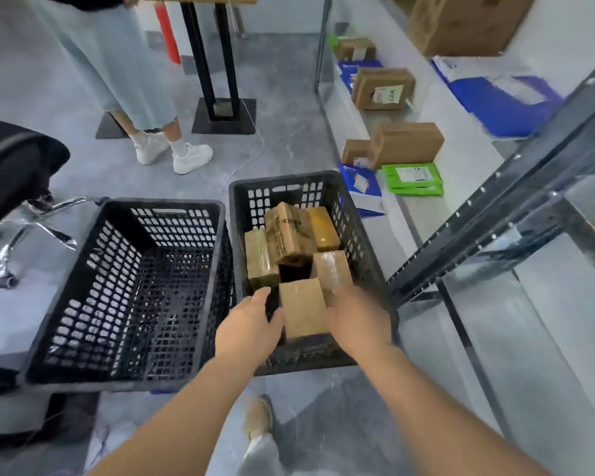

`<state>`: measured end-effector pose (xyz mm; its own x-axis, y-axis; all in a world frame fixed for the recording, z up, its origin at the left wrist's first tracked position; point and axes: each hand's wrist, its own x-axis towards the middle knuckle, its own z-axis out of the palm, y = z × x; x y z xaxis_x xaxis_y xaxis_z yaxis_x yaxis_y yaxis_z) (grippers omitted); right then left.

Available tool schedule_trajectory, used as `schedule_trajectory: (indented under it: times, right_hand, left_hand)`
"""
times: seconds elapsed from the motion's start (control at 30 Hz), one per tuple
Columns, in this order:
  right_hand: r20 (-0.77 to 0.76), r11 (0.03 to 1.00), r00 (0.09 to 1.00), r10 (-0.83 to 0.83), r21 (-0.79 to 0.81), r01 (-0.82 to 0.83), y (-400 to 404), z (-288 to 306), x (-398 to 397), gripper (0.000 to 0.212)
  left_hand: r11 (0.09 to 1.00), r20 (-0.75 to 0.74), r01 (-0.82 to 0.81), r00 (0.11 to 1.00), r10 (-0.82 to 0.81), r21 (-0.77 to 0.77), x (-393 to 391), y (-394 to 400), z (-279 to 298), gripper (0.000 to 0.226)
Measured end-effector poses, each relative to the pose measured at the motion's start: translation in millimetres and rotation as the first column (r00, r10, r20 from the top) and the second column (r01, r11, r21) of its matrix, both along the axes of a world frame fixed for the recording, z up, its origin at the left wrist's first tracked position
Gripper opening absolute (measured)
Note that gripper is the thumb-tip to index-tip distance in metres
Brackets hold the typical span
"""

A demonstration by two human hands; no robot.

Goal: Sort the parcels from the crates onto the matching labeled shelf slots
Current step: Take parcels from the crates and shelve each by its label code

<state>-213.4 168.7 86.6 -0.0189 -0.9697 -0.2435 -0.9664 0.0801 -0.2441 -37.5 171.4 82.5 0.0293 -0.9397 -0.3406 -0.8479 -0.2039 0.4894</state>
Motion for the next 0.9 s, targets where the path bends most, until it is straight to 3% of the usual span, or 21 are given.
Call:
schedule_trajectory:
  times: [0.27,0.4,0.67,0.8,0.9]
  right_hand:
    - [0.009,0.987,0.998,-0.055,0.155,0.053,-75,-68,-6,0.034]
    - [0.030,0.975,0.998,-0.046,0.217,0.038,-101,-113,-14,0.030]
    - [0.059,0.927,0.994,-0.096,0.369,0.067,-129,-179,-22,0.031]
    - [0.172,0.838,0.952,-0.254,0.531,0.128,-131,-198,-19,0.022]
    - [0.249,0.790,0.901,-0.355,0.595,0.146,-132,-199,-15,0.025]
  left_hand:
    - [0.978,-0.065,-0.012,0.998,0.026,0.209,-5,-76,-73,0.055]
    - [0.940,-0.154,-0.100,0.975,0.158,0.327,-19,-96,-117,0.057]
    - [0.788,-0.197,-0.307,0.861,0.469,0.534,-40,-127,-197,0.060]
    - [0.650,-0.222,-0.395,0.719,0.658,0.648,-47,-130,-218,0.063]
    - [0.610,-0.233,-0.412,0.666,0.709,0.677,-47,-128,-212,0.071]
